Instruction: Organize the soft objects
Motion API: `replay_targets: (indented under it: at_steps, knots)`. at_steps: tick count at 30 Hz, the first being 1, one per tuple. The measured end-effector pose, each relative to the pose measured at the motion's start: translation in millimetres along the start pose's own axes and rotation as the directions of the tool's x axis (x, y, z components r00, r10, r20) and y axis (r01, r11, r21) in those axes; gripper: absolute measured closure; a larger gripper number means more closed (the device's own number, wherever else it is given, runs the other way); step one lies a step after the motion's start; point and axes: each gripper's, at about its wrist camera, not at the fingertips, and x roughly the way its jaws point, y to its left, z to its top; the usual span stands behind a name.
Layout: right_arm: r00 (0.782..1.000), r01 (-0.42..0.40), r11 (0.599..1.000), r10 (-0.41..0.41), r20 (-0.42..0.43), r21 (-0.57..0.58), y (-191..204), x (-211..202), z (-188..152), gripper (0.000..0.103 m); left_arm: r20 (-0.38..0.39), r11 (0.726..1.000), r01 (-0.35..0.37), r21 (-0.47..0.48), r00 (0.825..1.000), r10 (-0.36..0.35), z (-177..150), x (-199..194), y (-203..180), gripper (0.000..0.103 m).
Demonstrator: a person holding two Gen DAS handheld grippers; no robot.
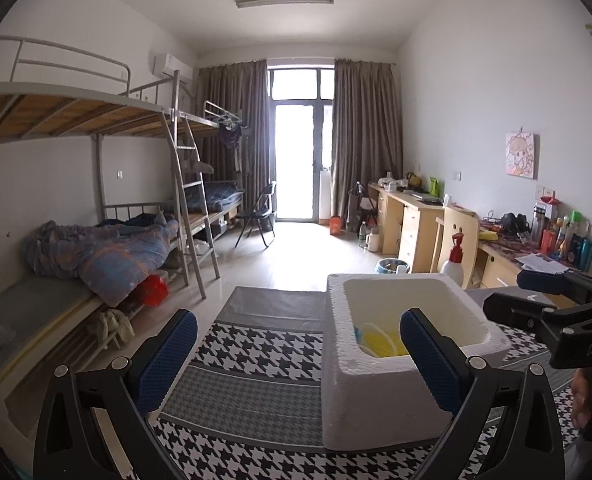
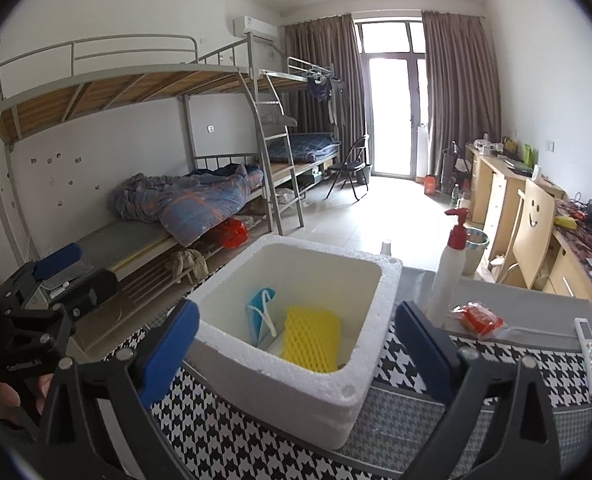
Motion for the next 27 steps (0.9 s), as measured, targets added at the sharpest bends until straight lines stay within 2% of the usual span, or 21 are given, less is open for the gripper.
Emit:
replay_targets:
  at_steps: [11,19,27]
  knots:
    - [0.999,0.021,1.000,-0.021,0.038,-0.015,-0.2,-28.2,-11.8,0.003,0.022,1.000,0.019,0.001,1.000,-0.019,-1.7,-19.3,-13.1,0.001]
    - [0.993,0.043,0.999,-0.043,0.110,0.004,-6.3,-54.9,-21.5,0.003,0.028,0.999,0.044,0.004,0.999,-0.044,-2.4,-29.6,-27.1,0.001]
    - [0.990,0.070,0.997,-0.073,0.120,0.022,-7.6,-70.2,-31.6,0.001,0.058,0.998,0.069,0.009,0.996,-0.069,-5.5,-43.0,-38.6,0.001]
